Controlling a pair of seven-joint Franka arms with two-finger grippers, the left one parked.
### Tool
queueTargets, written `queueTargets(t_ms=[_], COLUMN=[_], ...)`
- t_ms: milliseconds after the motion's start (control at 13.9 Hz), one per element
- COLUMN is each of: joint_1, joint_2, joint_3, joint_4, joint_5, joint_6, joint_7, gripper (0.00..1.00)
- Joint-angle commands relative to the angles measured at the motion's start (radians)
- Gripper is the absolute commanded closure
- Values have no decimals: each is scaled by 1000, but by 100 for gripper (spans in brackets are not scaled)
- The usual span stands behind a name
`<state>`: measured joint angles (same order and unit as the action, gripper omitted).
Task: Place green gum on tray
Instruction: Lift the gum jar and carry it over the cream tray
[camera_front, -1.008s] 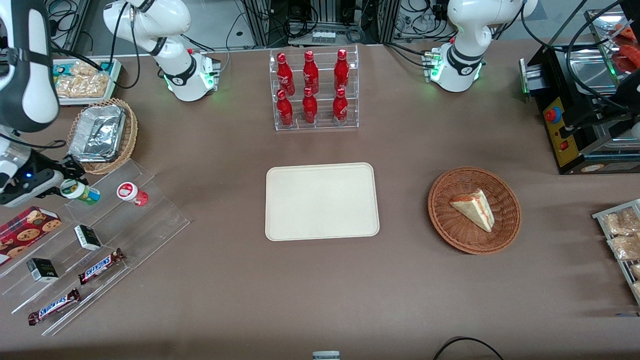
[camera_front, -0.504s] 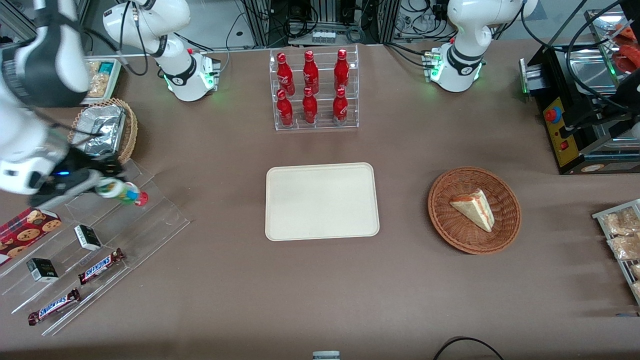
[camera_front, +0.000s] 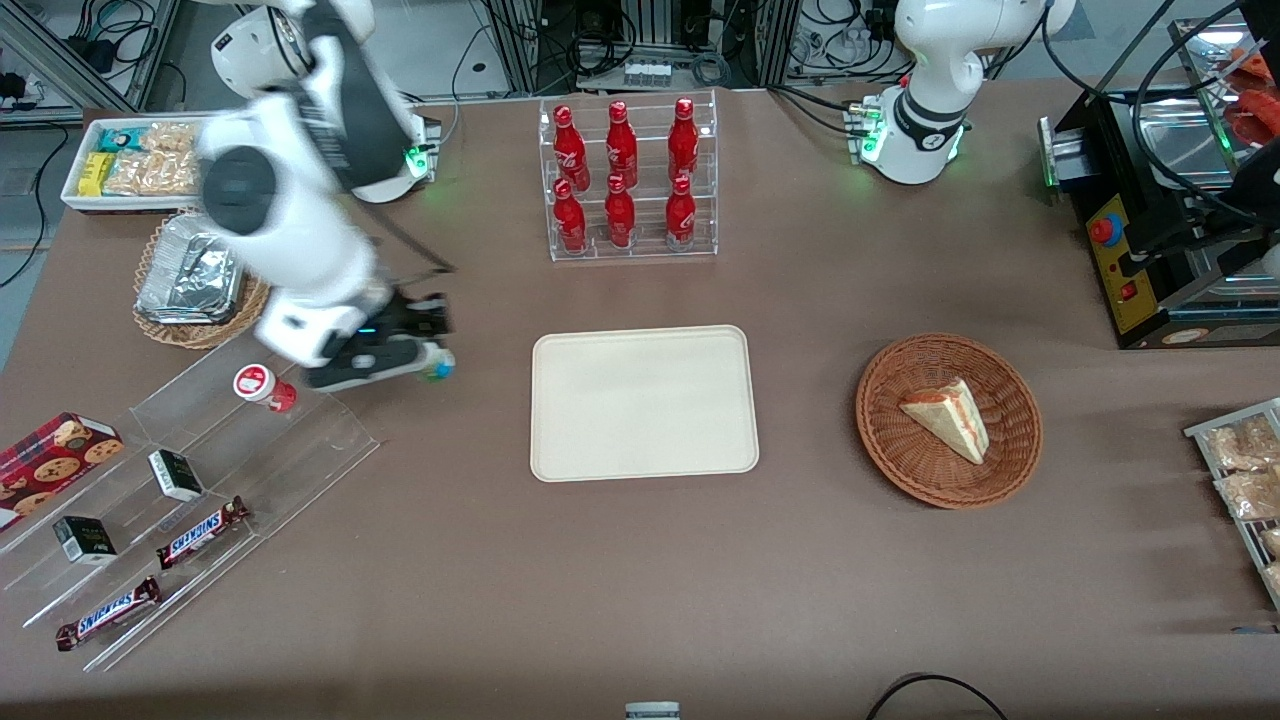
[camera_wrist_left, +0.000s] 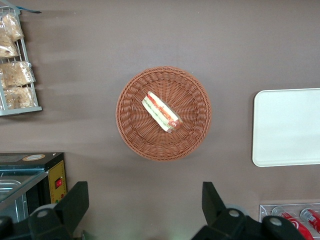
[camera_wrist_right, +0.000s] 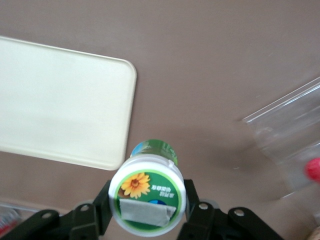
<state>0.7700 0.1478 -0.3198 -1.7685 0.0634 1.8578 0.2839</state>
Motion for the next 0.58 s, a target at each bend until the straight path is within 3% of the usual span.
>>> queueTargets(t_ms=[0, 288, 504], joint_1=[51, 69, 101], joint_2=[171, 308, 392], joint_3=[-7, 74, 103], joint_4=[157, 216, 219], joint_5=[18, 68, 67], joint_6=[0, 131, 251], joint_7=[176, 371, 481], gripper=[100, 100, 100])
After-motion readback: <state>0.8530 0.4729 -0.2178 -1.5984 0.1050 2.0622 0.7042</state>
